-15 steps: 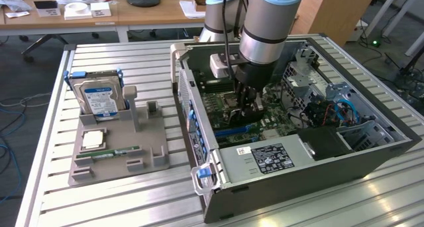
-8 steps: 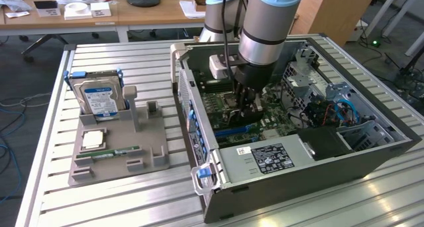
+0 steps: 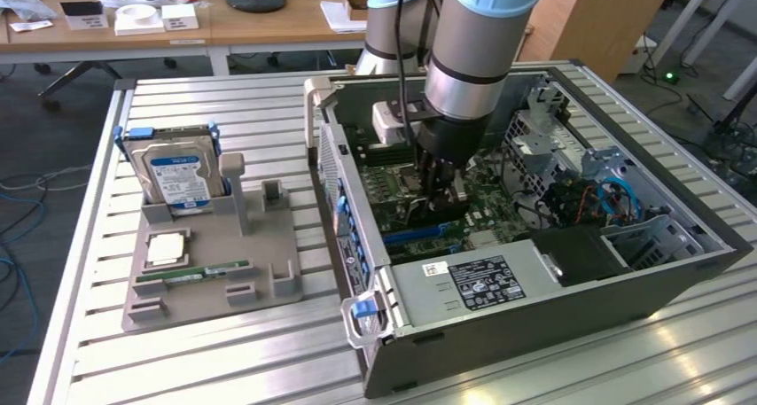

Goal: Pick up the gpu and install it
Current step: 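Insert the gpu into the slot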

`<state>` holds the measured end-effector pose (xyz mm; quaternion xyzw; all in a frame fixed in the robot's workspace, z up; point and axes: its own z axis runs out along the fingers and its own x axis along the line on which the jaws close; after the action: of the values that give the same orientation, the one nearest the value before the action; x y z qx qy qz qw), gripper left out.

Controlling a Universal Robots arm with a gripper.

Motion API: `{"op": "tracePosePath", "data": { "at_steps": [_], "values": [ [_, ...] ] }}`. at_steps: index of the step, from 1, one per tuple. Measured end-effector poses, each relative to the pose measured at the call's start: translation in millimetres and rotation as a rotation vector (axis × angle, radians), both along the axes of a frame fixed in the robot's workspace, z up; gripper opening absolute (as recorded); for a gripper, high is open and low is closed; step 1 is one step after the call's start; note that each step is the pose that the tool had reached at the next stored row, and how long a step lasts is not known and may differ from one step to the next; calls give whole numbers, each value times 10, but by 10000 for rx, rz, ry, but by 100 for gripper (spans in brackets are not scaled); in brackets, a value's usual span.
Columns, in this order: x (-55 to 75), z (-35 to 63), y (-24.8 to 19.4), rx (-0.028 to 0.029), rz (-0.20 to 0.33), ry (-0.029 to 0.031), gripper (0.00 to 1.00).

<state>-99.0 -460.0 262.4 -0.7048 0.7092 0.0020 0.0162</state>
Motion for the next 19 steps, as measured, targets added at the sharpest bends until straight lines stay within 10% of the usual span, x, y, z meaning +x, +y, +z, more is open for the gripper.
{"op": "tracePosePath", "data": {
  "at_steps": [19],
  "values": [
    [-10,-47,0,0,2,0,26]
  ]
}}
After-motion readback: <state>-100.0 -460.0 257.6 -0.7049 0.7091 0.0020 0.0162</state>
